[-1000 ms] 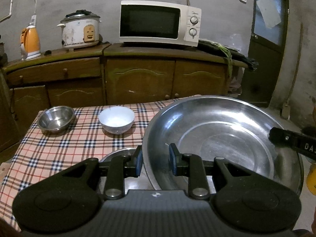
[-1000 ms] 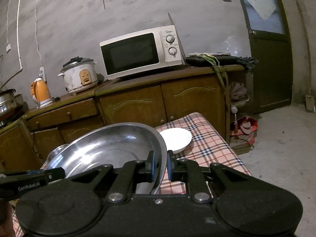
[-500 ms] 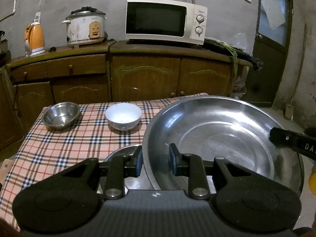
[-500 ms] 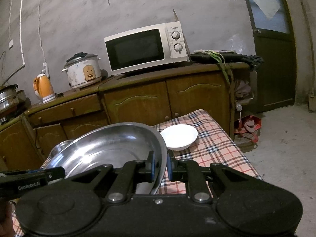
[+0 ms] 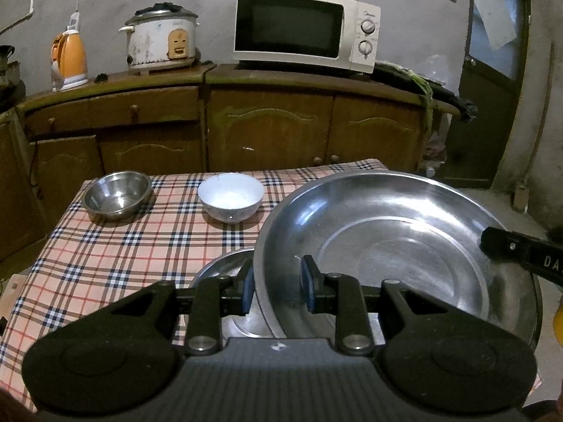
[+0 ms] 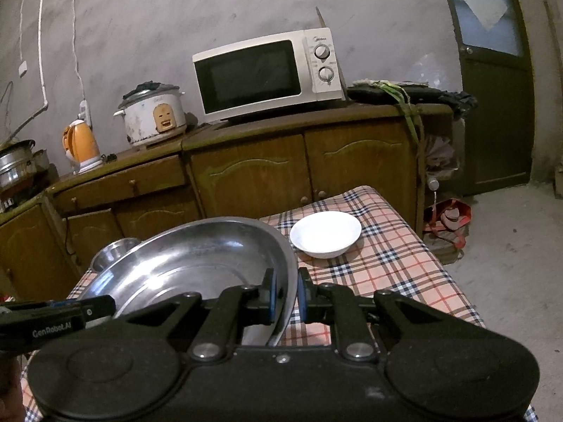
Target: Organize plates and bowls
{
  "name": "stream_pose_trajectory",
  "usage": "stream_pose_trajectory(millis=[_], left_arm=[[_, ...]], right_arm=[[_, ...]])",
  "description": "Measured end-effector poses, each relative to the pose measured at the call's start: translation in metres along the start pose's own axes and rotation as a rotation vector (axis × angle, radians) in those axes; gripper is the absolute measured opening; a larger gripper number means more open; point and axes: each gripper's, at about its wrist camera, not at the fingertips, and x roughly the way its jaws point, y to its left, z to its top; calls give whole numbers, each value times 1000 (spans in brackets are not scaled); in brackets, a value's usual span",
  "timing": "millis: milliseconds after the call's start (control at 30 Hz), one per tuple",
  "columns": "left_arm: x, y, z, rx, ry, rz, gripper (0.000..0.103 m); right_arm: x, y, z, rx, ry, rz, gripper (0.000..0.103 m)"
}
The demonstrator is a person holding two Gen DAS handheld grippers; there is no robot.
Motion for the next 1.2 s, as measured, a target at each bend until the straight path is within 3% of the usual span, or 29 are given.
stream_pose_trajectory(millis=[1200], left_arm=[[15,35,-11,-36,57,74,27]], right_arm=[[36,37,-21,-38,88,49,17]])
